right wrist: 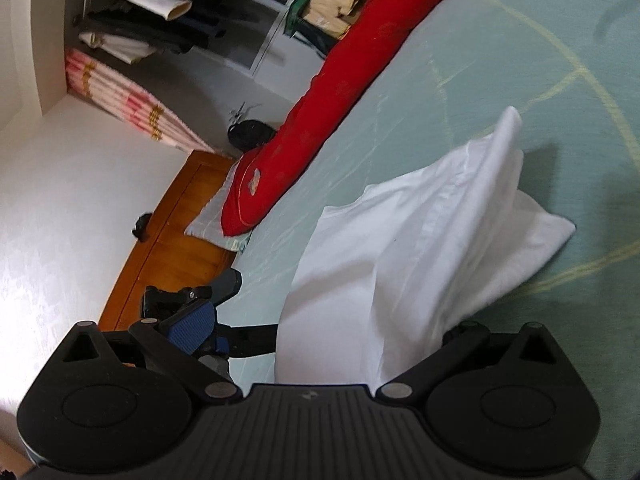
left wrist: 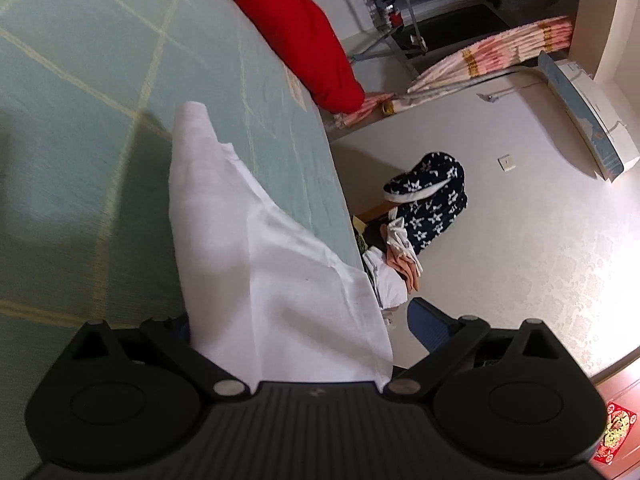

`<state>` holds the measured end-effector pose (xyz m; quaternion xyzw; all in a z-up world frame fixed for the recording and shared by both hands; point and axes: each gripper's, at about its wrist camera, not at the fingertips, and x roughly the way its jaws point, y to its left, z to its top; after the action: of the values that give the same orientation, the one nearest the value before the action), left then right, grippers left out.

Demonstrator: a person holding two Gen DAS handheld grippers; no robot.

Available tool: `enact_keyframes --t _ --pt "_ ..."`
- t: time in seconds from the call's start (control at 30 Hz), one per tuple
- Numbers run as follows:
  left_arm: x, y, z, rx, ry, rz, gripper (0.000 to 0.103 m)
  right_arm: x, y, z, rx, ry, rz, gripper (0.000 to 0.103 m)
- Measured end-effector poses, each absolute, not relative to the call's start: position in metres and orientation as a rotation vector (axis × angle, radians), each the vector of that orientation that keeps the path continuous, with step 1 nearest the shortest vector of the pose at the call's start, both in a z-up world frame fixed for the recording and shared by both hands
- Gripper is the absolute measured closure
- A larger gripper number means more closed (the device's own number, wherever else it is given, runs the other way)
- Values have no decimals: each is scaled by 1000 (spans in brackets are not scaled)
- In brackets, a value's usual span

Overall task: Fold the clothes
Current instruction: 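Lift the grasped shirt edge and fold it over with both tools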

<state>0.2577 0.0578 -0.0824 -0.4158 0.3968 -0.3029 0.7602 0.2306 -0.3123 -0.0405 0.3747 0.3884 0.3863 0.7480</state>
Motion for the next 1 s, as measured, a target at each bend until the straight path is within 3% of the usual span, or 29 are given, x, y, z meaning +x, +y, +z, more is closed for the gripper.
enact_keyframes --t 0.4,1.0 --pt "221 159 -56 -890 768 -541 6 232 -209 -6 670 873 984 0" --pt "205 321 -34 -838 721 -311 6 250 3 1 484 935 1135 0"
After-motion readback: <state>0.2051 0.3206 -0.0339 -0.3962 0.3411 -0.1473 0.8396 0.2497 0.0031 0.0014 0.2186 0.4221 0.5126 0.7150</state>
